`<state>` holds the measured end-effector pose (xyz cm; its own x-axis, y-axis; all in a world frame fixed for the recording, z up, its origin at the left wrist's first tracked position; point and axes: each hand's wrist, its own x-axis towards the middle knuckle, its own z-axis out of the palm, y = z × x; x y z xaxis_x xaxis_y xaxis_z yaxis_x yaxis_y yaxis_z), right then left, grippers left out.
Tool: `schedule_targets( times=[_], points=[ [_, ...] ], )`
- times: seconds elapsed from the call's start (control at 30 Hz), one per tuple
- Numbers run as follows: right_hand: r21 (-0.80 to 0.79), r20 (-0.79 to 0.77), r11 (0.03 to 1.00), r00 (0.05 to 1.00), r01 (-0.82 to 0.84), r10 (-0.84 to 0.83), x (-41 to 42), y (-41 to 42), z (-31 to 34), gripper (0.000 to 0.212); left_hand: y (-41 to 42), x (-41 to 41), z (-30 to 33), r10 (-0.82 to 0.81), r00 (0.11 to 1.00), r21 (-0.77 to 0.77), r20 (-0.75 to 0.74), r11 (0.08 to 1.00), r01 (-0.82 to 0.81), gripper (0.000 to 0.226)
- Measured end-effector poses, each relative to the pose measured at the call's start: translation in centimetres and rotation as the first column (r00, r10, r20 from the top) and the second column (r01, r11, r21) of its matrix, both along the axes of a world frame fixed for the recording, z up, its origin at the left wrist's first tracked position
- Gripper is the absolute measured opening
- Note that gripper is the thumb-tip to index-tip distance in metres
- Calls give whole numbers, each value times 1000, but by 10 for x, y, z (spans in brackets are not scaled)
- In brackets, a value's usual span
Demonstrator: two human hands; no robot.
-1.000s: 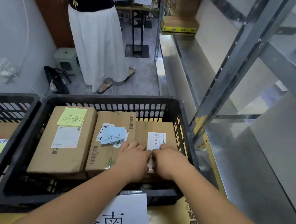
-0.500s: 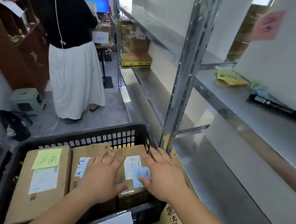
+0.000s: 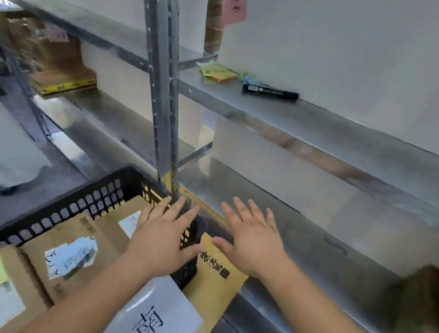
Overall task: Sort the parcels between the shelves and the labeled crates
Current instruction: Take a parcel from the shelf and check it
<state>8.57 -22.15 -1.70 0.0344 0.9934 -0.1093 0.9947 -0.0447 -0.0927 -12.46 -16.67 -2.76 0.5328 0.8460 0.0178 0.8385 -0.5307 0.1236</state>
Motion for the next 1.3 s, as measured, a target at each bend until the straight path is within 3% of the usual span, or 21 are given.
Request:
schedule_targets(
  times=[0.27,0.57,0.8,0.9,1.03,1.17,1.3],
  points=[
    [-15,-44,956,955,292,-293,56,-101,0,81,-46,78,-7,-271,962,-26,36,962,272,83],
    [44,-49,834,835,549,-548,163,-214,11,80,-113,213,-3,-499,864,-90,66,859,504,83],
    [209,-47,804,827,557,-560,235,-279,34,74,-168,331,13,-591,799,-77,115,796,600,80],
    [360,19,818,873,449,-487,252,-298,33,69,-189,367,20,-607,785,-65,125,785,617,79],
    [417,9,827,908,377,-419,269,-312,36,69,-209,397,28,-597,791,-83,133,789,609,79],
    [525,30,756,879,392,-476,293,-335,44,67,-223,416,30,-599,780,-82,181,781,619,83],
    [484,18,718,814,500,-580,315,-358,49,65,-238,434,42,-591,779,-70,209,786,615,84]
  ],
)
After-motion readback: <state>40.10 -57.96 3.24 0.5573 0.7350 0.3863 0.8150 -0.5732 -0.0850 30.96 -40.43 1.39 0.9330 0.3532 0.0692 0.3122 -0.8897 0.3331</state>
